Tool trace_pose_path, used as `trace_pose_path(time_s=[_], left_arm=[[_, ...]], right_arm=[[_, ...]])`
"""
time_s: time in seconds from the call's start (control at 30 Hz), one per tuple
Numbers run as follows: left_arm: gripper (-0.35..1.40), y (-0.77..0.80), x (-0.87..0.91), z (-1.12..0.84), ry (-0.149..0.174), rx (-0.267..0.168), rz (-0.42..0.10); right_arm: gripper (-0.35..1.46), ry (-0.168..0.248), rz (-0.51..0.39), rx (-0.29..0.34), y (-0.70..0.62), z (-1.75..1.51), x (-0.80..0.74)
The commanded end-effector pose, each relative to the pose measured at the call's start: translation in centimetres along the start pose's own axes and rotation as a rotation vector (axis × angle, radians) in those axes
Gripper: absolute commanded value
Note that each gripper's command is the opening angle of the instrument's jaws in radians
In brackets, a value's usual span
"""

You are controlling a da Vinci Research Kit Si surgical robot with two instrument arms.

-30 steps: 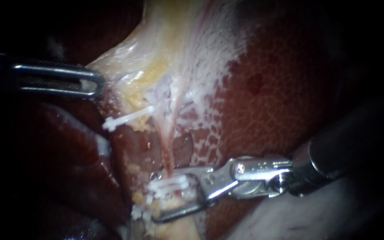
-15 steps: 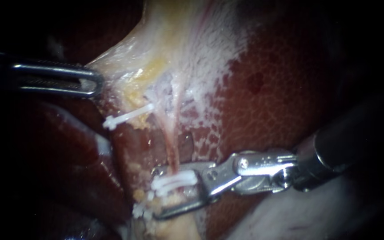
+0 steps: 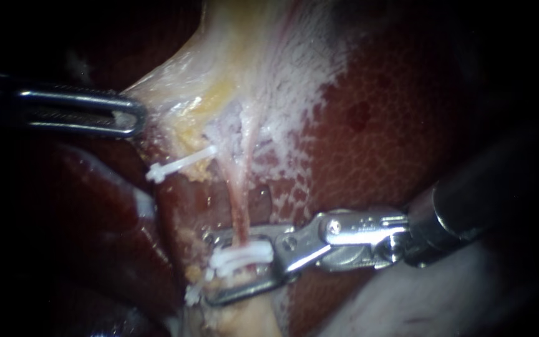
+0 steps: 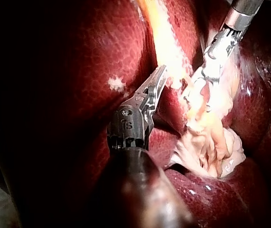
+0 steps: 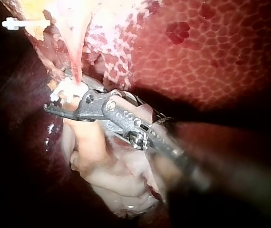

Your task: Going back second clip right tube

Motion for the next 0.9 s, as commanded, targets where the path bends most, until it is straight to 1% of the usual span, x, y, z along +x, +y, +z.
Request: trace_pose_path(time_s=[0.03,0.2,0.3,0.43,0.73,0.83,0.9], left_arm=[[-0.35,0.0,0.0,0.0,-0.001,0.0,0.0],[-0.35,0.0,0.0,0.0,-0.001,-0.001,0.0],[-0.35,-0.01,0.01,0.0,-0.001,-0.001,0.0],[-0.35,-0.03,0.01,-0.01,-0.001,-0.002,0.0],[-0.35,-0.04,0.03,0.01,-0.002,-0.004,0.0],[-0.35,-0.05,0.03,0.01,-0.002,-0.004,0.0],[-0.35,-0.05,0.03,0.01,-0.002,-0.005,0.001]], right_arm=[[0.6,0.0,0.0,0.001,0.0,-0.03,0.01],[0.6,0.002,0.003,0.007,0.05,-0.16,0.02],[0.6,0.005,0.005,-0.004,0.1,-0.27,0.02],[0.6,0.008,0.009,-0.012,0.12,-0.4,0.03],[0.6,0.014,0.015,-0.032,0.06,-0.65,0.1],[0.6,0.018,0.017,-0.049,0.03,-0.77,0.1],[0.6,0.02,0.002,-0.06,0.01,-0.86,0.12]])
